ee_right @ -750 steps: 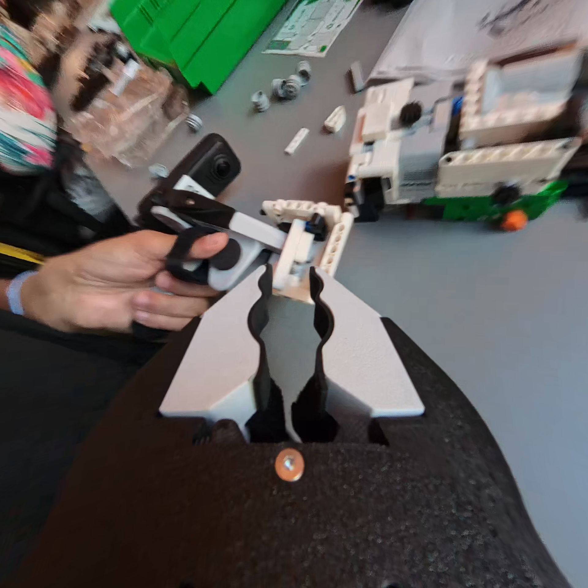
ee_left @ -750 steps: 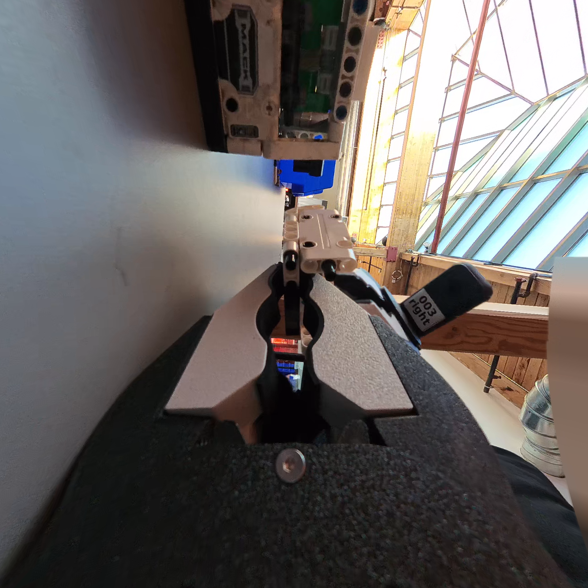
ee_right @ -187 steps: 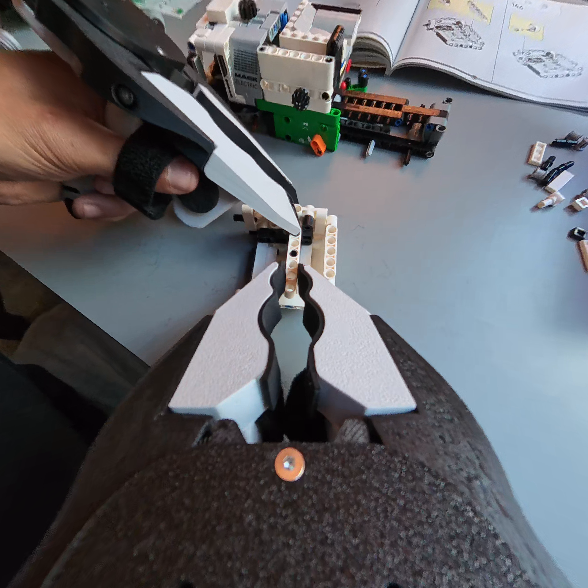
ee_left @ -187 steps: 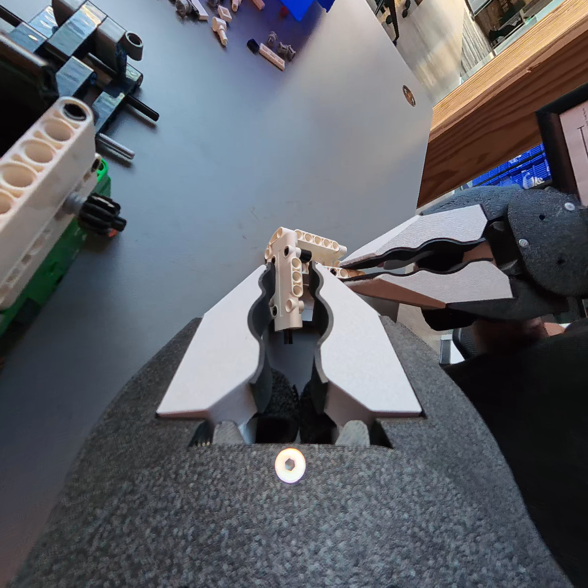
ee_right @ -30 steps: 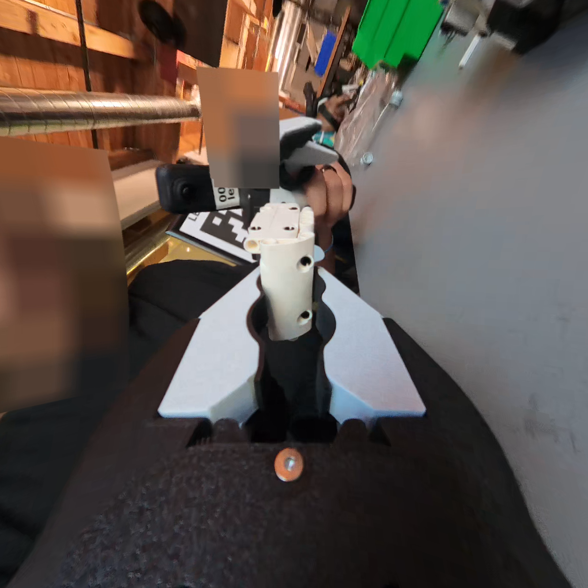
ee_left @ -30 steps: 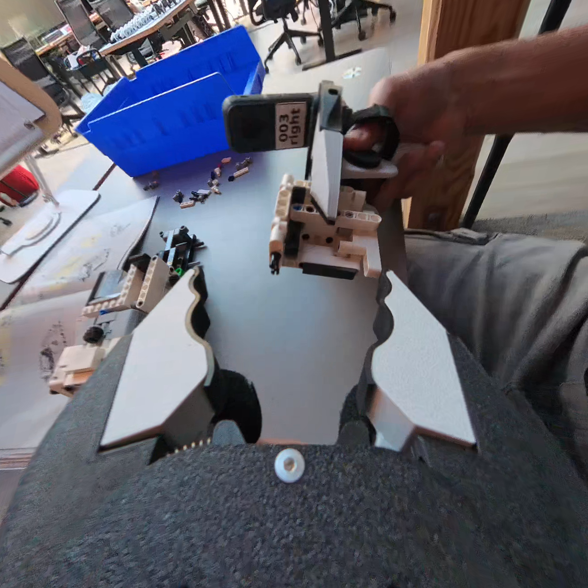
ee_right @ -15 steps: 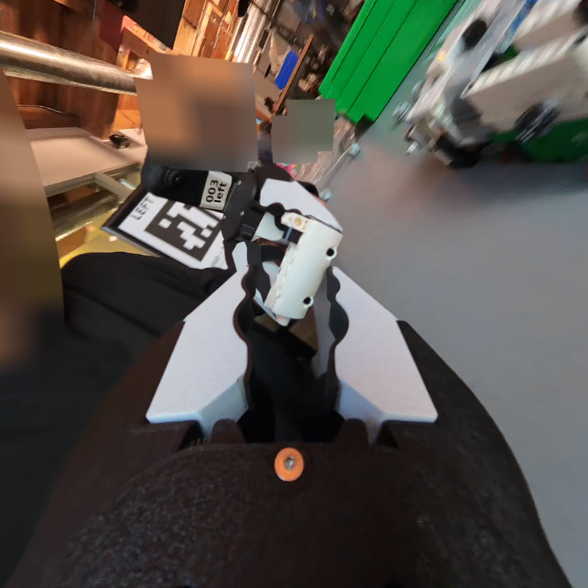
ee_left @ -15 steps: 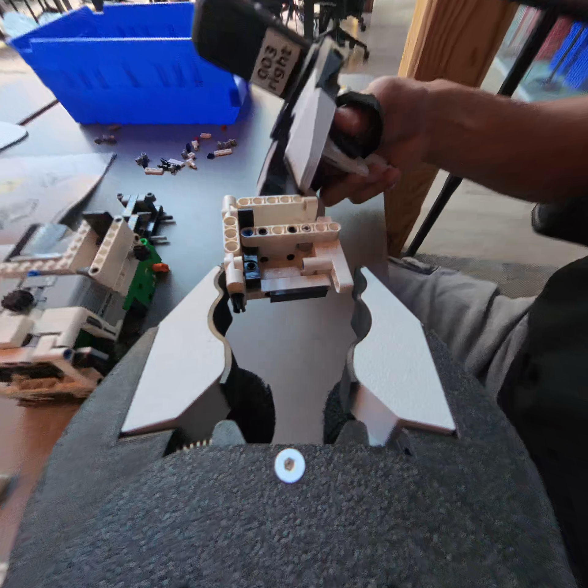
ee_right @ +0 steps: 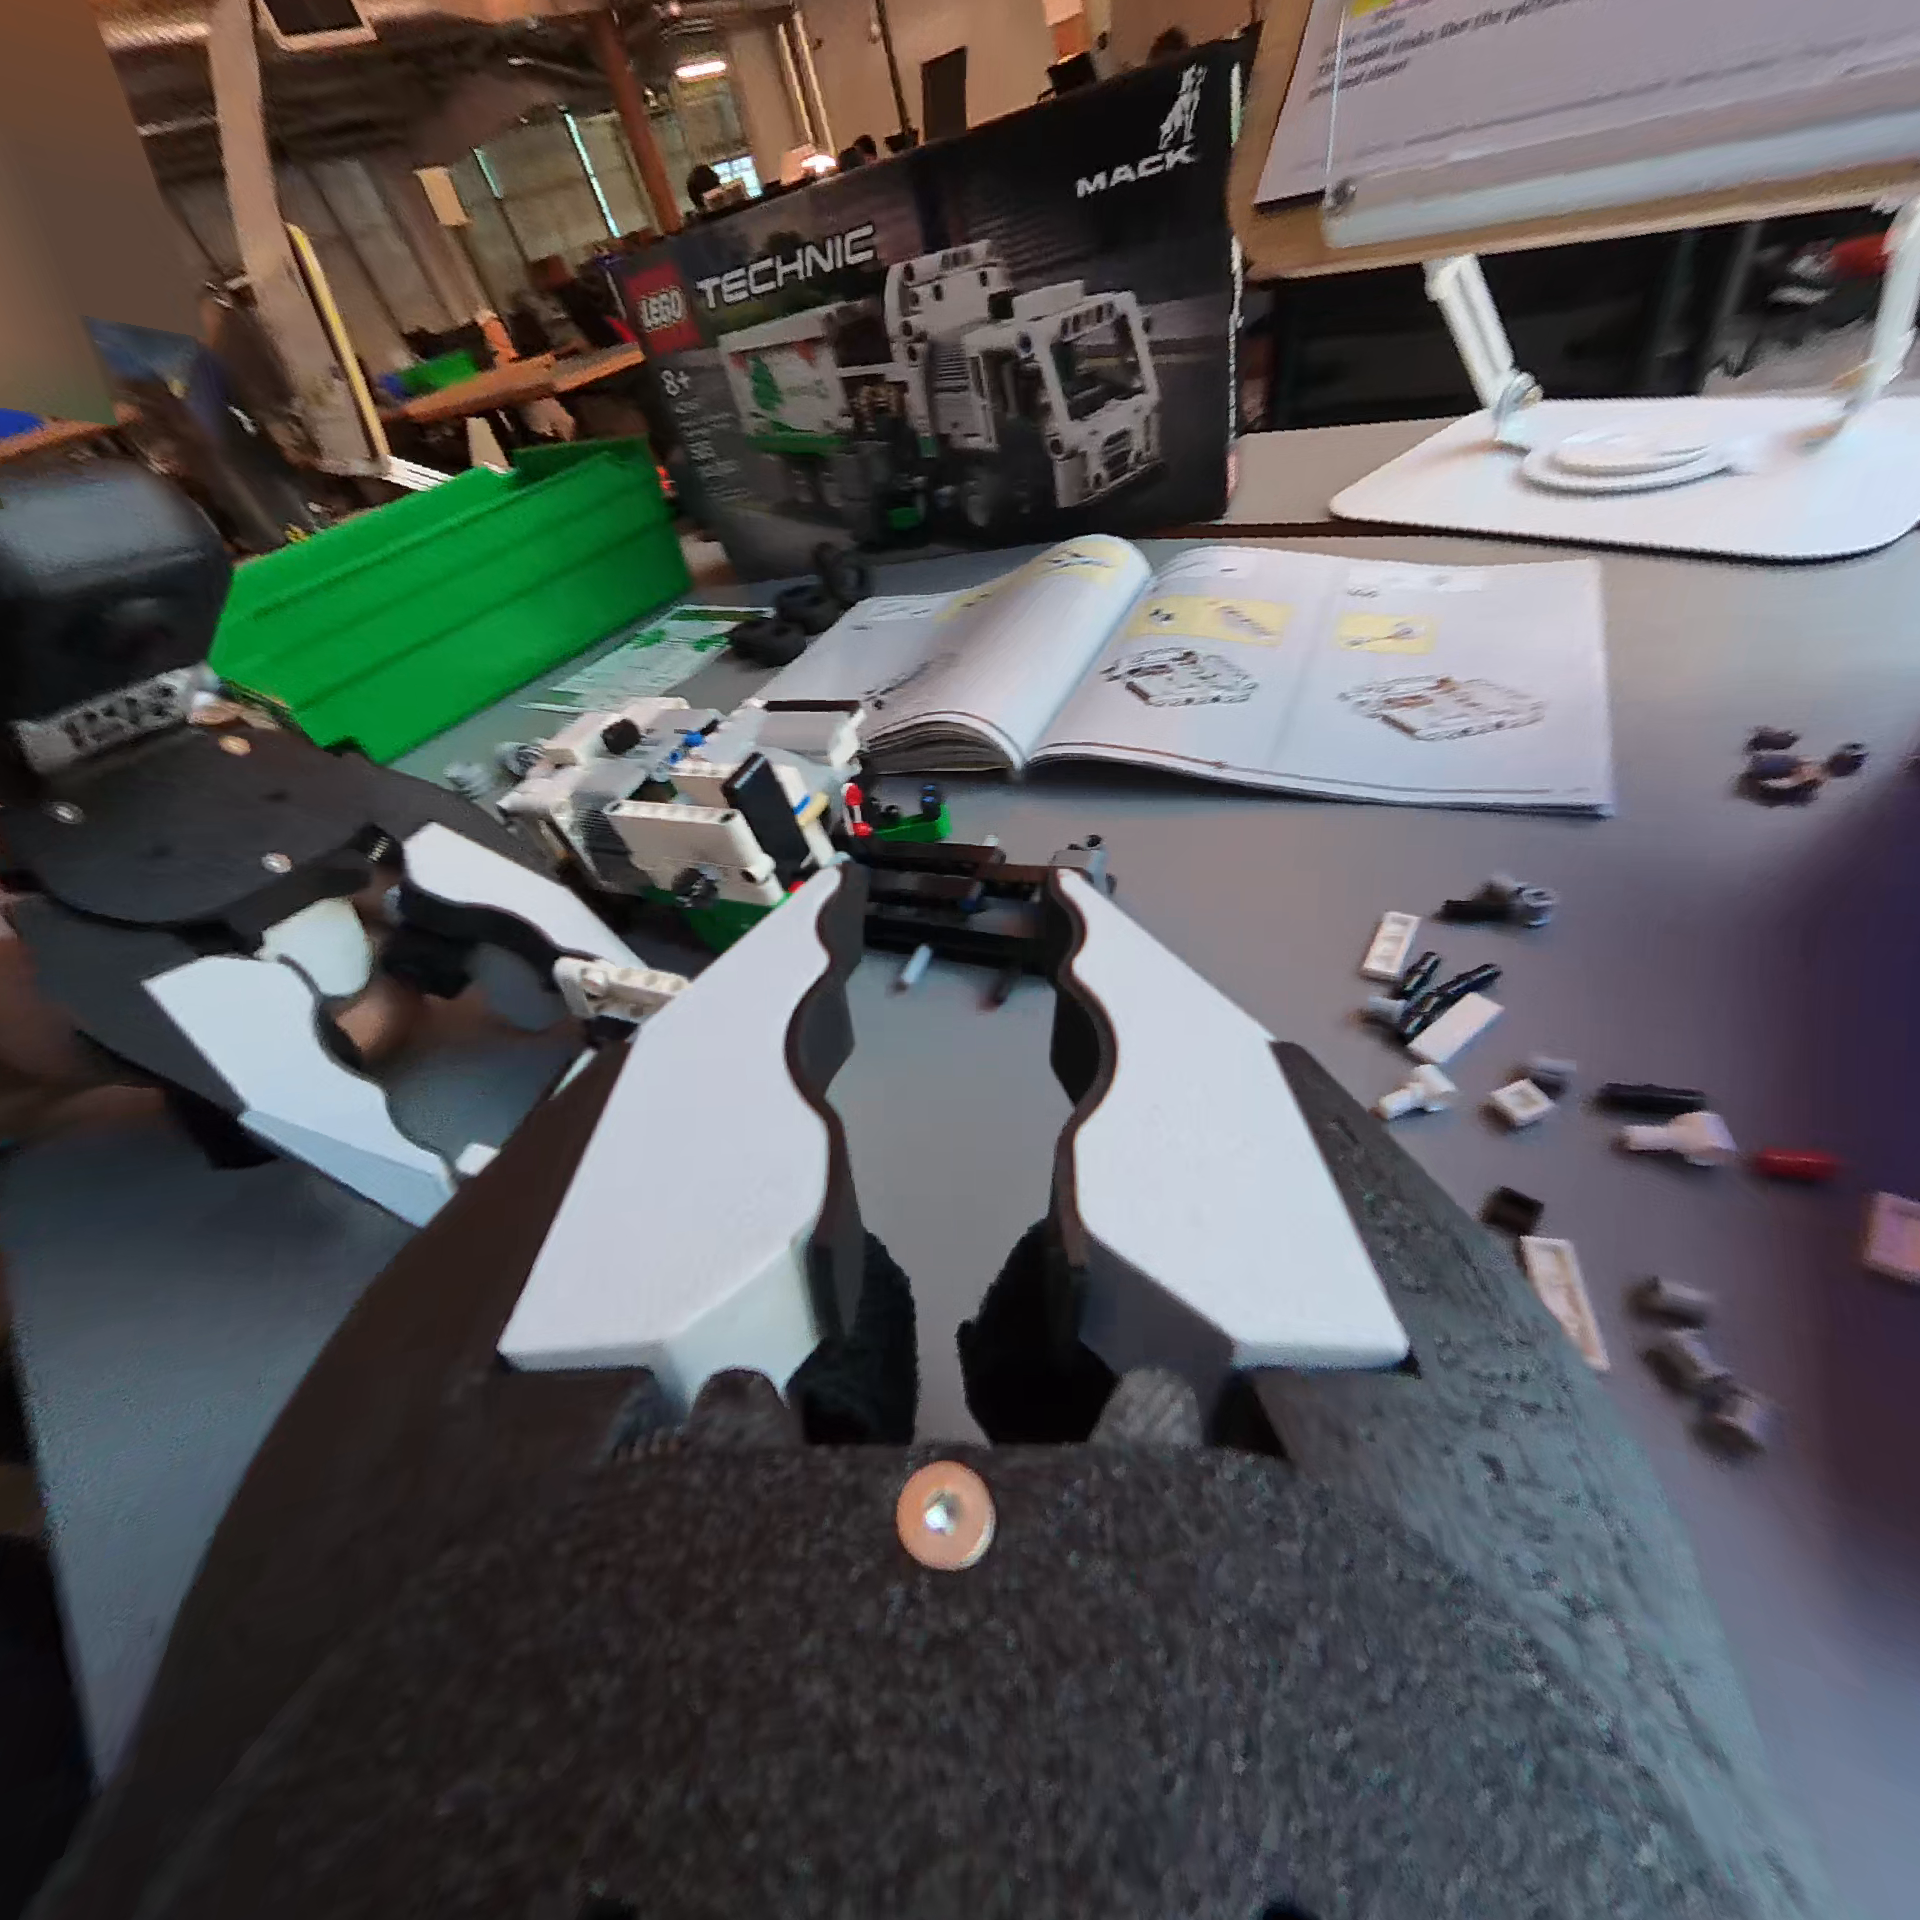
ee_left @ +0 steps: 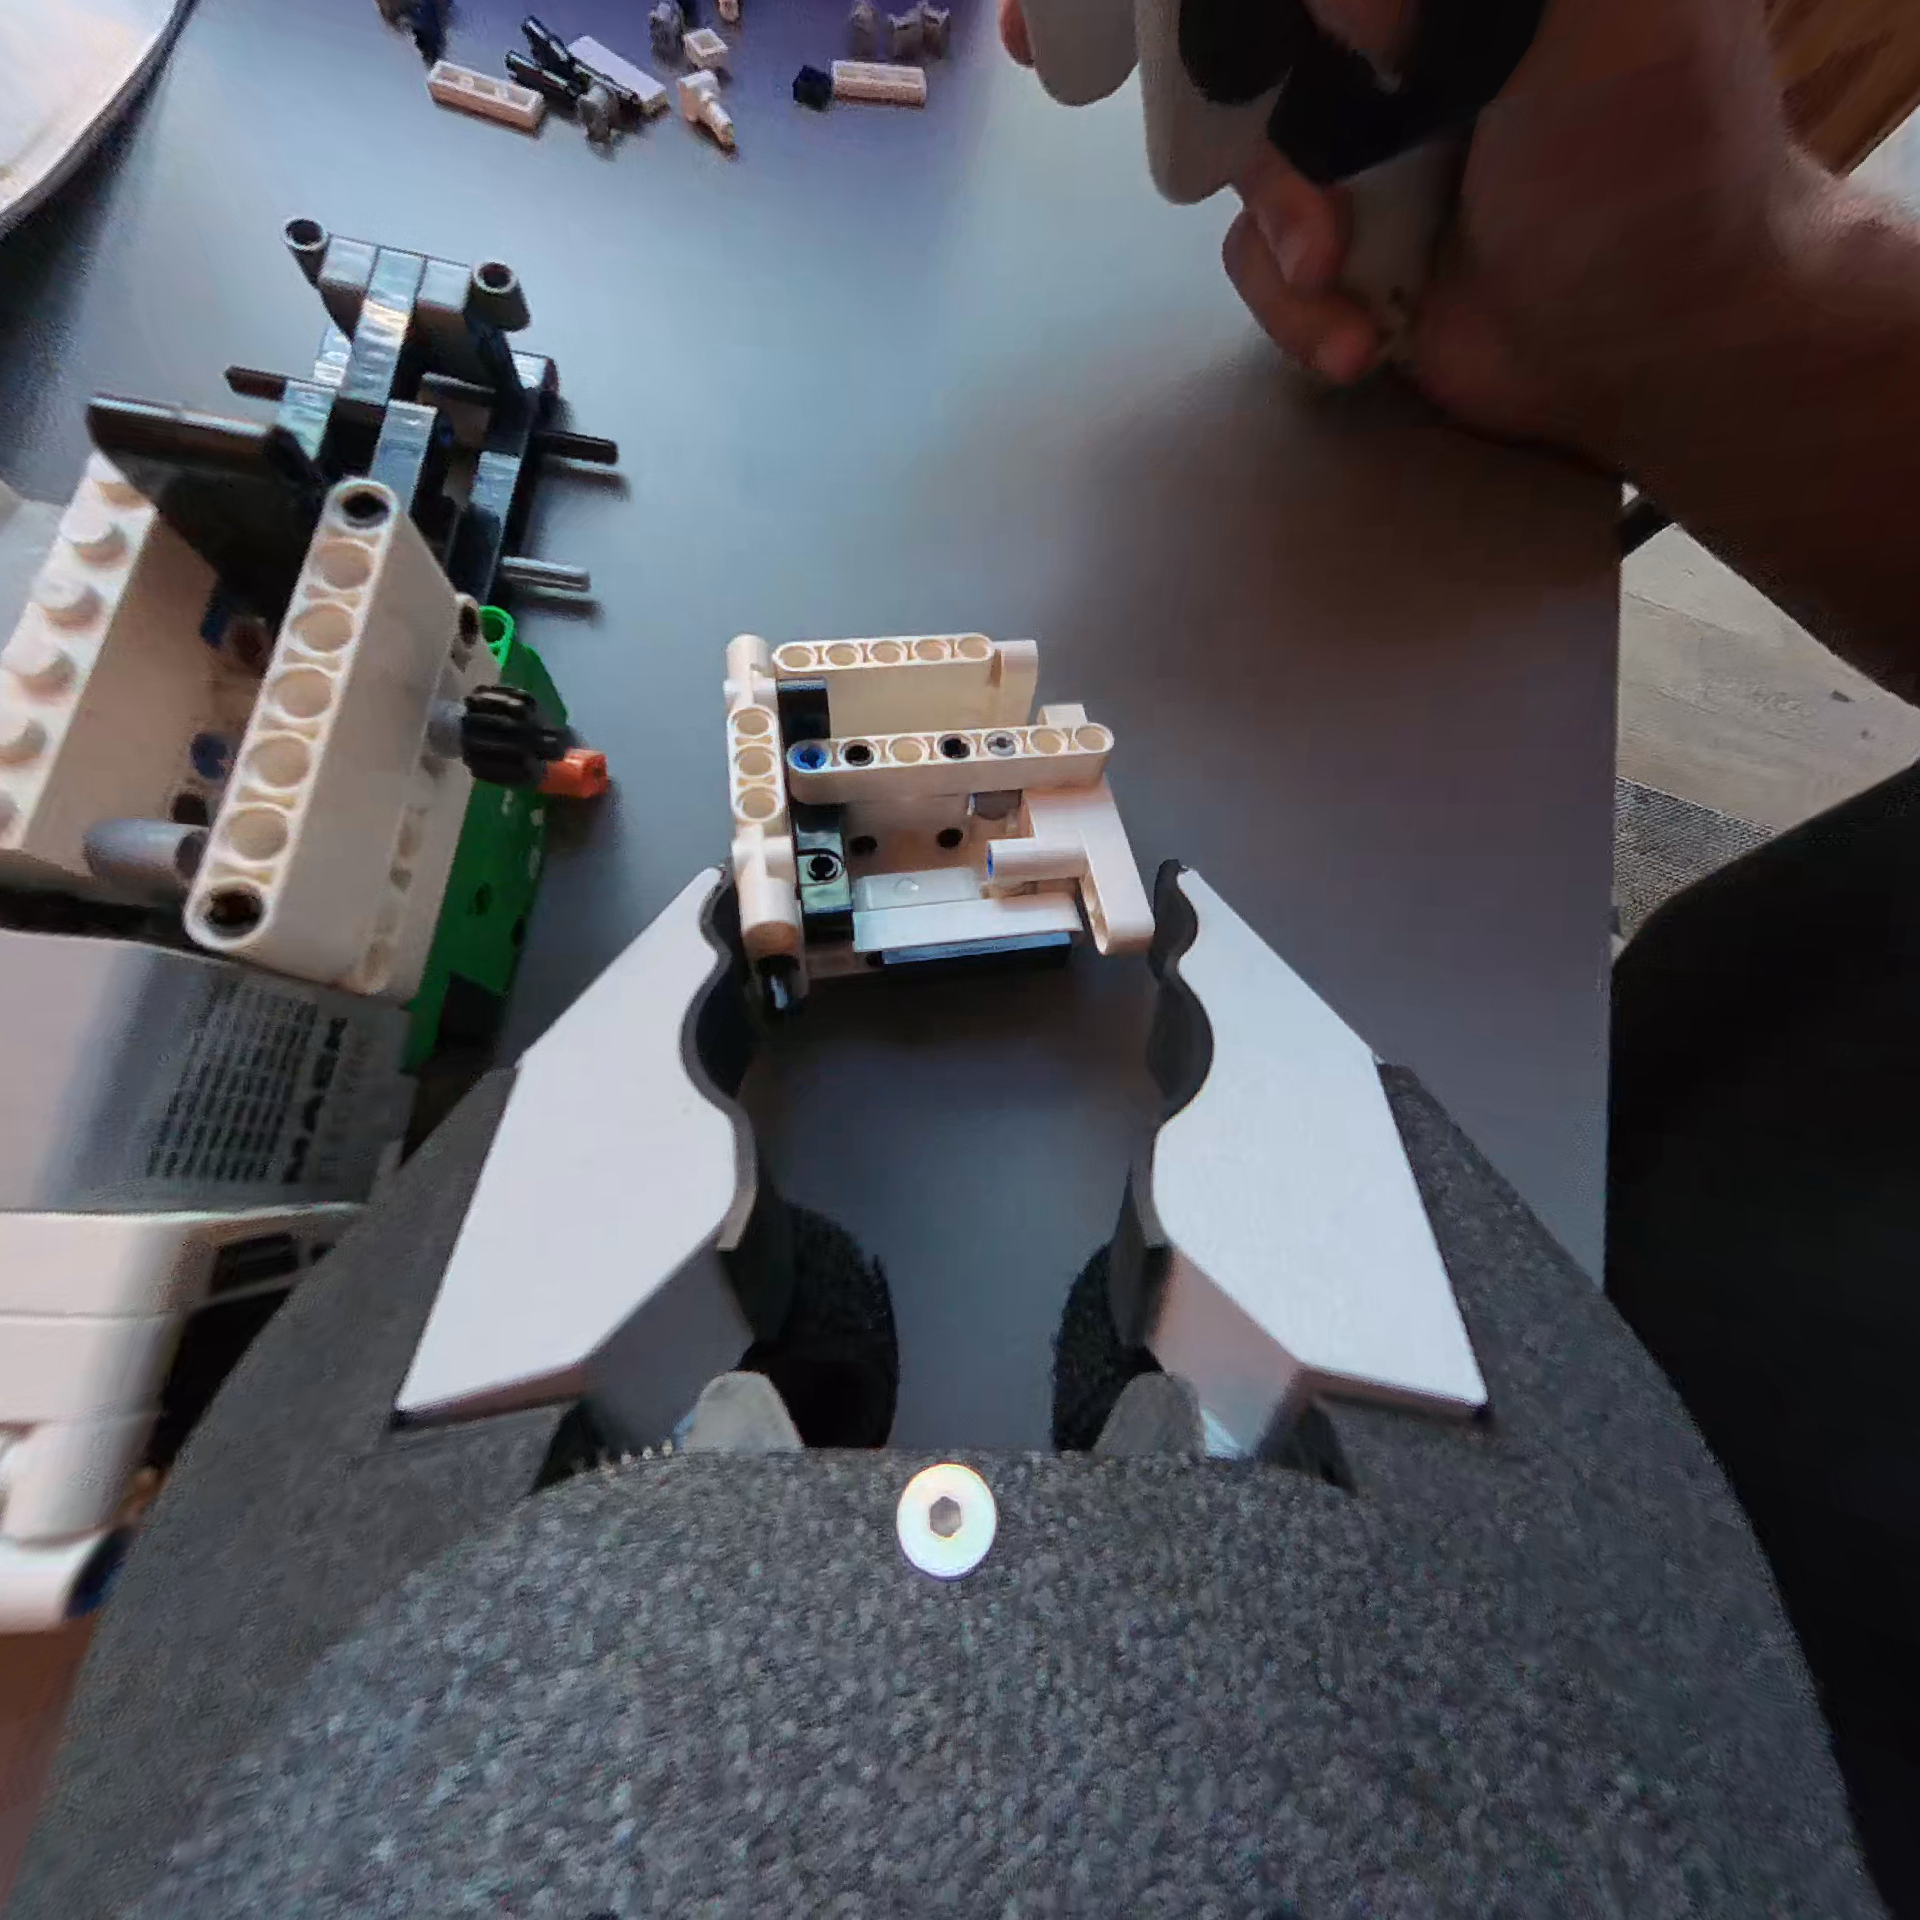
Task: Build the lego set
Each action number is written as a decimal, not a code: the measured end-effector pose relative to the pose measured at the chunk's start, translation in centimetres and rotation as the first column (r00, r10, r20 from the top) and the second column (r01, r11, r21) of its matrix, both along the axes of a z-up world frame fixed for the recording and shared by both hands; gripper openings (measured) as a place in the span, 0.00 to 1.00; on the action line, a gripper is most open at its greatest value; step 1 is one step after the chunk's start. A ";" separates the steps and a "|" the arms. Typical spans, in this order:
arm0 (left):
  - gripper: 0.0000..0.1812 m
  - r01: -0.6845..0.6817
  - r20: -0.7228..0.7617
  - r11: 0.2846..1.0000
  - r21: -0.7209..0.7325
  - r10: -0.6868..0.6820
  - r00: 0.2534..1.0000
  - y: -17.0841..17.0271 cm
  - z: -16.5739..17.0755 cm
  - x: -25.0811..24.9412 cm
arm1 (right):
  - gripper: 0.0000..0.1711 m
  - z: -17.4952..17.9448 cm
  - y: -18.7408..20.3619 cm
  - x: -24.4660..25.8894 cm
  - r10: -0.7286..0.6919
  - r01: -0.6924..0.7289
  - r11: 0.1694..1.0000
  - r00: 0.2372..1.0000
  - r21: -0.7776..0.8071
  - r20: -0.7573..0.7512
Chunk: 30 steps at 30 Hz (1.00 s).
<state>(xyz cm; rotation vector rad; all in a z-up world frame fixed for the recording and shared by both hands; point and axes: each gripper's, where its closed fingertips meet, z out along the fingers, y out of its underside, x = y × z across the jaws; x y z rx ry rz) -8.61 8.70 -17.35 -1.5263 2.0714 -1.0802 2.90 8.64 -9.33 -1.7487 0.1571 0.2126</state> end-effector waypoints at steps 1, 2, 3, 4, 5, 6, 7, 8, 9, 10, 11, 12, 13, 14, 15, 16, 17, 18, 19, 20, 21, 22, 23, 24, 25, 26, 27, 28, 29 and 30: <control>0.42 -0.007 -0.003 1.000 -0.002 0.007 1.000 0.2 0.0 0.2 | 0.19 -0.1 0.1 0.3 -0.012 0.012 1.000 0.999 -0.004 0.031; 0.42 -0.010 -0.003 1.000 -0.002 0.010 1.000 0.2 -0.1 0.3 | 0.18 -0.2 0.1 0.5 -0.023 0.024 1.000 0.998 -0.017 0.059; 0.42 -0.008 -0.001 1.000 0.002 0.008 1.000 0.2 -0.1 0.3 | 0.17 -0.1 0.0 0.9 -0.043 0.045 0.999 0.995 -0.020 0.087; 0.42 -0.007 0.001 1.000 0.011 0.007 1.000 0.2 -0.1 0.3 | 0.17 -0.1 -0.1 1.2 -0.067 0.069 0.998 0.992 -0.010 0.107; 0.42 -0.006 0.004 1.000 0.021 0.006 1.000 0.2 -0.2 0.3 | 0.16 -0.1 -0.1 1.4 -0.082 0.083 0.997 0.990 -0.005 0.117; 0.42 -0.006 0.007 0.999 0.036 0.005 1.000 0.2 -0.2 0.2 | 0.16 -0.2 -0.1 1.5 -0.090 0.092 0.996 0.989 -0.009 0.121; 0.42 -0.006 0.010 0.998 0.056 0.005 1.000 0.2 -0.3 0.2 | 0.16 -0.4 -0.2 1.7 -0.100 0.103 0.994 0.987 -0.019 0.123; 0.42 -0.007 0.012 0.997 0.075 0.006 1.000 0.2 -0.4 0.2 | 0.16 -0.5 -0.3 1.8 -0.104 0.108 0.994 0.987 -0.024 0.123; 0.42 -0.009 0.013 0.996 0.092 0.007 1.000 0.2 -0.5 0.1 | 0.16 -0.4 -0.3 1.8 -0.105 0.108 0.994 0.987 -0.021 0.121; 0.42 -0.013 0.015 0.995 0.103 0.012 1.000 0.2 -0.5 0.1 | 0.16 -0.4 -0.3 1.8 -0.103 0.106 0.994 0.988 -0.019 0.117; 0.42 -0.016 0.016 0.994 0.110 0.015 1.000 0.2 -0.5 0.0 | 0.16 -0.4 -0.2 1.7 -0.093 0.096 0.995 0.989 -0.021 0.113; 0.43 -0.014 0.016 0.993 0.114 0.012 1.000 0.2 -0.6 -0.1 | 0.16 -0.5 -0.1 1.6 -0.084 0.087 0.996 0.991 -0.021 0.107; 0.43 -0.010 0.016 0.993 0.113 0.008 1.000 0.1 -0.6 -0.1 | 0.16 -0.5 -0.1 1.6 -0.078 0.081 0.996 0.992 -0.023 0.101; 0.44 -0.008 0.016 0.994 0.111 0.006 1.000 0.0 -0.5 -0.2 | 0.16 -0.5 0.0 1.6 -0.070 0.073 0.997 0.993 -0.026 0.092; 0.45 -0.008 0.016 0.994 0.107 0.007 1.000 0.0 -0.5 -0.3 | 0.16 -0.6 0.0 1.6 -0.063 0.065 0.997 0.995 -0.027 0.081; 0.47 -0.011 0.019 0.995 0.102 0.009 1.000 0.0 -0.4 -0.3 | 0.16 -0.6 0.1 1.6 -0.061 0.063 0.998 0.996 -0.029 0.067; 0.49 -0.016 0.030 0.995 0.097 0.013 0.999 0.1 -0.2 -0.3 | 0.16 -0.6 0.1 1.7 -0.059 0.060 0.998 0.997 -0.032 0.051; 0.49 -0.028 0.050 0.995 0.091 0.023 0.998 0.1 0.1 -0.3 | 0.16 -0.7 0.1 1.8 -0.055 0.056 0.998 0.998 -0.035 0.034; 0.49 -0.039 0.080 0.996 0.079 0.033 0.996 0.2 0.6 -0.4 | 0.16 -0.7 0.1 1.9 -0.052 0.052 0.998 0.998 -0.035 0.019; 0.48 -0.052 0.124 0.997 0.065 0.044 0.991 0.2 1.3 -0.5 | 0.16 -0.7 0.1 1.9 -0.049 0.049 0.998 0.999 -0.030 0.008; 0.44 -0.072 0.180 0.996 0.047 0.062 0.982 0.3 2.3 -0.6 | 0.16 -0.6 0.0 1.9 -0.049 0.049 0.999 0.999 -0.022 0.001; 0.41 -0.099 0.238 0.995 0.028 0.090 0.967 0.6 3.3 -0.7 | 0.16 -0.5 -0.1 2.0 -0.050 0.050 0.999 0.999 -0.014 0.001; 0.40 -0.137 0.295 0.991 0.012 0.127 0.947 1.0 4.2 -0.8 | 0.16 -0.4 -0.1 1.9 -0.051 0.051 0.999 0.999 -0.009 0.002; 0.38 -0.177 0.348 0.984 0.001 0.166 0.923 1.6 5.1 -0.9 | 0.16 -0.4 -0.1 1.9 -0.048 0.048 0.999 0.999 -0.011 0.004; 0.36 -0.215 0.394 0.977 -0.009 0.201 0.897 2.2 5.8 -1.1 | 0.16 -0.5 0.0 1.8 -0.043 0.043 0.999 0.999 -0.016 0.006; 0.34 -0.245 0.428 0.969 -0.021 0.230 0.874 2.7 6.4 -1.2 | 0.16 -0.6 0.0 1.7 -0.036 0.037 0.999 0.999 -0.023 0.007; 0.32 -0.268 0.447 0.963 -0.033 0.254 0.857 3.1 6.8 -1.3 | 0.16 -0.7 0.1 1.5 -0.029 0.030 0.999 1.000 -0.032 0.010; 0.31 -0.288 0.456 0.957 -0.043 0.275 0.847 3.5 6.9 -1.3 | 0.16 -0.9 0.2 1.4 -0.025 0.025 0.999 1.000 -0.043 0.014; 0.31 -0.301 0.454 0.952 -0.052 0.291 0.842 3.9 7.0 -1.2 | 0.16 -1.0 0.3 1.3 -0.021 0.022 0.998 1.000 -0.052 0.019; 0.31 -0.309 0.439 0.949 -0.068 0.306 0.845 4.1 6.8 -1.1 | 0.16 -1.1 0.3 1.3 -0.019 0.021 0.998 1.000 -0.059 0.024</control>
